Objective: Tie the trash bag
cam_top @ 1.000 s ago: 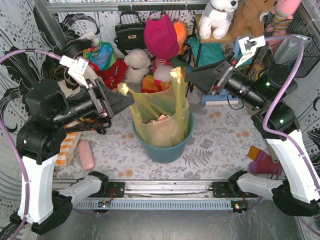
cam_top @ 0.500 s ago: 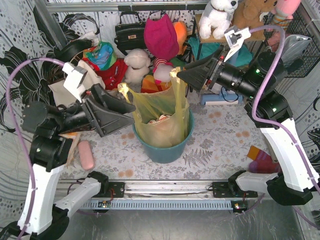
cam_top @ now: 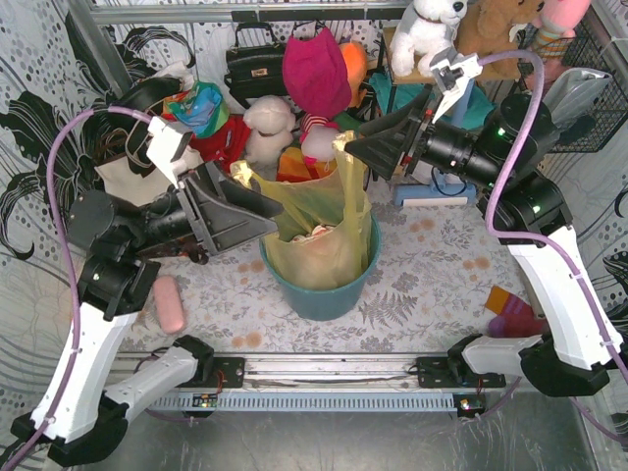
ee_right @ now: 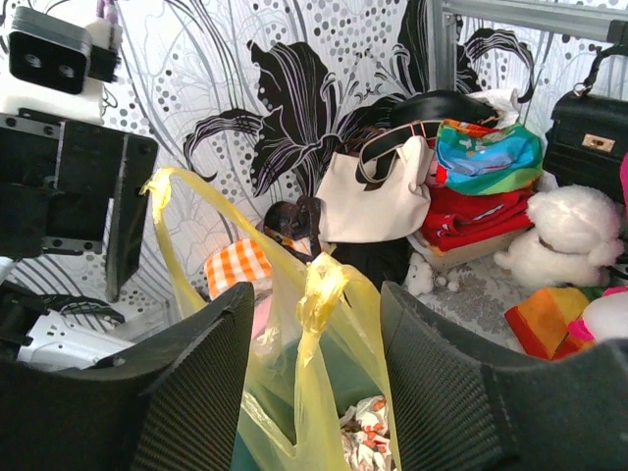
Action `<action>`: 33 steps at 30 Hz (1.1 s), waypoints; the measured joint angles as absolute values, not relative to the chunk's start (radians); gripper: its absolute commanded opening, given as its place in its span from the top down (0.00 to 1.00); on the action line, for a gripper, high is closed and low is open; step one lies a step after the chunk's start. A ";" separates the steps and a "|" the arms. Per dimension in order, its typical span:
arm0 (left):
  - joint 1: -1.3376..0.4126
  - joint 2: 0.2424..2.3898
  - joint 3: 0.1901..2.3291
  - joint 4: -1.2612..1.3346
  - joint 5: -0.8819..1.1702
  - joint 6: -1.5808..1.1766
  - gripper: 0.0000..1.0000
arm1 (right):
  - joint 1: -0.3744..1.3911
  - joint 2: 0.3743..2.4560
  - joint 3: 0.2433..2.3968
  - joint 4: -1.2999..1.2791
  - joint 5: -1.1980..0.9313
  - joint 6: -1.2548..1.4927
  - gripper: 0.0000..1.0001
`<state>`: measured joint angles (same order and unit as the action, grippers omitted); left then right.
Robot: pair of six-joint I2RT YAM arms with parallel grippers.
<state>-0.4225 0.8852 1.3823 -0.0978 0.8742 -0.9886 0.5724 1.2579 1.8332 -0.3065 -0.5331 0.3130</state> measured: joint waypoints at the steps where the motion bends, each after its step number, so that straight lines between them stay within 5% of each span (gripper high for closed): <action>1: -0.433 0.880 1.382 -0.098 0.866 -0.989 0.18 | 0.572 1.259 1.834 -0.306 -0.540 0.311 0.47; 8: -0.500 0.873 1.395 -0.064 0.819 -0.996 0.19 | 0.572 1.282 1.834 -0.305 -0.574 0.300 0.52; 22: -0.870 0.924 1.372 -0.068 0.526 -0.906 0.26 | 0.572 1.290 1.827 -0.278 -0.563 0.286 1.00; 33: -1.124 1.053 1.364 -0.073 0.210 -0.776 0.28 | 0.572 1.275 1.821 -0.269 -0.509 0.299 1.00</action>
